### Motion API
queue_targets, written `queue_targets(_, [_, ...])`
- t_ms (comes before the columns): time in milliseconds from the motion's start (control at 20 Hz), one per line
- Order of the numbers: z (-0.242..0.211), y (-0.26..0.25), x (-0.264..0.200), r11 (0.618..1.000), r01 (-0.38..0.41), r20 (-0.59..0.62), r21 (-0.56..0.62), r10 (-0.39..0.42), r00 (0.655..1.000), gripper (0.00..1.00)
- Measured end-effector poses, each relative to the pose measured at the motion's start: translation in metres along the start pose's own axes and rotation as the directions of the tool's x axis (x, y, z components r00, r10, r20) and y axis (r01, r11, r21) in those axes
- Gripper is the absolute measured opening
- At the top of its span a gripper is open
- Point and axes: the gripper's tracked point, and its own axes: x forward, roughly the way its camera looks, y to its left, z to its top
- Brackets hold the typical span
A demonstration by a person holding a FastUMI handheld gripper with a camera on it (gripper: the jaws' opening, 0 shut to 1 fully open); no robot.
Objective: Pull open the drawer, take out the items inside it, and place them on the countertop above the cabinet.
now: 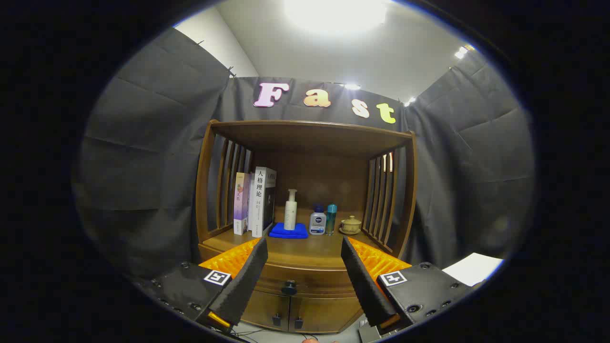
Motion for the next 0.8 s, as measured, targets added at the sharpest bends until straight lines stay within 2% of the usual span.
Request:
queue_targets(500, [-0.017,0.006,0.01,1.0,-0.005,-0.007,0.006,0.005,1.0,0.98])
queue_targets(800, [-0.05,0.012,0.017,0.999,-0.022,-0.061,0.035,0.024,0.998,0.98])
